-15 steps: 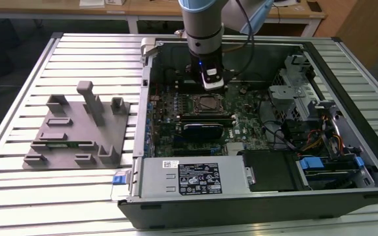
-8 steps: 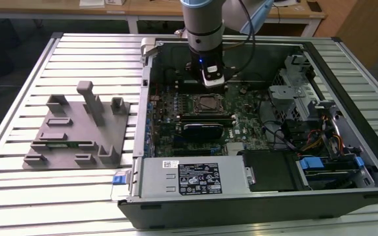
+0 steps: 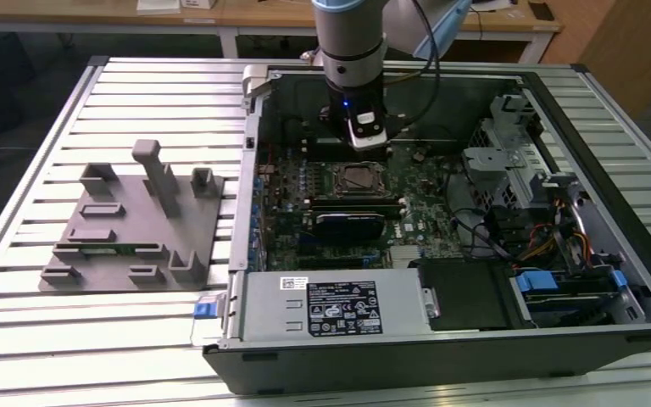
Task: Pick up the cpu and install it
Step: 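Install the first cpu locking lever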
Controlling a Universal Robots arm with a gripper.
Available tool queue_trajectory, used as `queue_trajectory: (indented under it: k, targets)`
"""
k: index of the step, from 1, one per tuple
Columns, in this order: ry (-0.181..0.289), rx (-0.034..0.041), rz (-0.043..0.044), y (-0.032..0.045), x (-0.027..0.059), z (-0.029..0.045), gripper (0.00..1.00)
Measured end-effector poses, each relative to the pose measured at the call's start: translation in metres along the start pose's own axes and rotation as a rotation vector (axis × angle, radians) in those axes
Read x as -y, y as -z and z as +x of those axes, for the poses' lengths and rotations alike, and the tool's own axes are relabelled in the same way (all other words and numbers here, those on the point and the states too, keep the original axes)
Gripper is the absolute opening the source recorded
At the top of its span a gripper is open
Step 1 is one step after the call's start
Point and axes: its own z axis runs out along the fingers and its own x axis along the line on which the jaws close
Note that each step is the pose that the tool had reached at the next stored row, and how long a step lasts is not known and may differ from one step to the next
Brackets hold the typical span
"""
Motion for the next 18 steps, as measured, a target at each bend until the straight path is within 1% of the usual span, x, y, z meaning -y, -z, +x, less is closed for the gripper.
queue_trajectory:
  k: [2,3,6,7,9,10,12,13,14,18]
  targets:
    - [0.002,0.0021,0.0122,-0.0001,-0.0002,0.0002,0.11]
    - [0.003,0.0029,0.0211,-0.0002,-0.0004,0.0003,0.11]
    - [0.007,0.0012,0.0558,-0.0006,-0.0007,0.0002,0.11]
    - [0.009,0.0000,0.0693,-0.0007,-0.0007,0.0001,0.11]
    - [0.012,-0.0043,0.0944,-0.0008,-0.0009,-0.0001,0.11]
    - [0.012,-0.0073,0.1033,-0.0010,-0.0010,-0.0003,0.11]
    - [0.013,-0.0180,0.1213,-0.0012,-0.0012,-0.0009,0.11]
    - [0.013,-0.0224,0.1276,-0.0013,-0.0013,-0.0011,0.11]
    - [0.013,-0.0261,0.1318,-0.0013,-0.0014,-0.0013,0.11]
    - [0.013,-0.0265,0.1325,-0.0012,-0.0013,-0.0014,0.11]
